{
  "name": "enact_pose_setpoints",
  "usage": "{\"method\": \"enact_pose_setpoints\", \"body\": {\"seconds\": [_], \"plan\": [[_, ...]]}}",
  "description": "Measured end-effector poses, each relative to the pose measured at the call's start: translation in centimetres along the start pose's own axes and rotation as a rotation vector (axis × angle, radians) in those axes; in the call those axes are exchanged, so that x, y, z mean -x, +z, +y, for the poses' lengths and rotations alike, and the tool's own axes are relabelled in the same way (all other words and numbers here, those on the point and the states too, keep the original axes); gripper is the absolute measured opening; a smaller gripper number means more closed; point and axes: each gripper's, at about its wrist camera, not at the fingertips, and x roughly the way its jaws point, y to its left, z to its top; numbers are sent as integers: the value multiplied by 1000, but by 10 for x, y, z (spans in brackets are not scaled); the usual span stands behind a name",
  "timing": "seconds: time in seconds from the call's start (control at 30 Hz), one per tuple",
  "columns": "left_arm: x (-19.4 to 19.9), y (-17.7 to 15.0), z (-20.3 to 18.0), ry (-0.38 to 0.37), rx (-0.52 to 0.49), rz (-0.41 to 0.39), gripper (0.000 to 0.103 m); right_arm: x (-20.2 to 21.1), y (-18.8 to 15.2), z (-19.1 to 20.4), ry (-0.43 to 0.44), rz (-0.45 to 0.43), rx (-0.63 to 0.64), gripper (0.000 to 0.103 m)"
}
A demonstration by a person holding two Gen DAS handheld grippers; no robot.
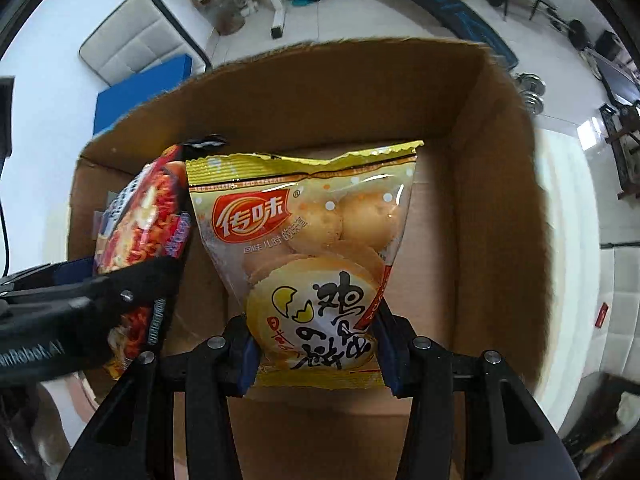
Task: Organize snacks
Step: 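Carry both bags into the cardboard box and open both tools, then grasp orange seed bag with left tool while right tool grasps white Franzzi pack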
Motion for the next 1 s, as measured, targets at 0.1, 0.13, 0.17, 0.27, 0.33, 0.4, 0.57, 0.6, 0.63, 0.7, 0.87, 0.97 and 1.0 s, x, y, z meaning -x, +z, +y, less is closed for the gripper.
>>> {"method": "enact_pose_setpoints", "body": {"seconds": [0.1, 0.13, 0.17, 0.27, 0.33, 0.4, 0.57, 0.6, 0.63, 0.7, 0.87, 0.97, 1.0], "plan": [[-4, 3, 3, 0, 20, 2, 87, -7, 2, 11, -13, 23, 31, 81], [-5, 6, 5, 7, 23, -3, 87, -6, 1, 11, -7, 27, 35, 96], [-5, 6, 4, 16, 25, -14, 88, -6, 1, 12, -8, 32, 41, 96], [-3, 4, 4, 8, 35, -31, 97, -1, -4, 11, -20, 37, 45, 96], [3, 1, 0, 22, 26, -50, 97, 4, -7, 9, -29, 36, 44, 96], [6, -2, -2, 19, 23, -65, 97, 5, -6, 4, -22, 34, 38, 96], [29, -21, -7, 34, 5, -131, 97, 31, -19, 11, -26, -22, 53, 98], [35, -26, -8, 39, -1, -153, 97, 39, -22, 13, -35, -36, 62, 98], [41, -31, -9, 49, -2, -176, 97, 46, -25, 16, -34, -46, 65, 98], [63, -47, -12, 73, -12, -259, 97, 60, -30, 20, -30, -70, 71, 98], [101, -81, -17, 100, -25, -378, 97, 91, -48, 32, -25, -145, 73, 98], [116, -103, -18, 89, -12, -412, 97, 105, -68, 37, -20, -176, 67, 98], [121, -113, -17, 83, -14, -424, 97, 110, -77, 36, -15, -176, 60, 98]]}}
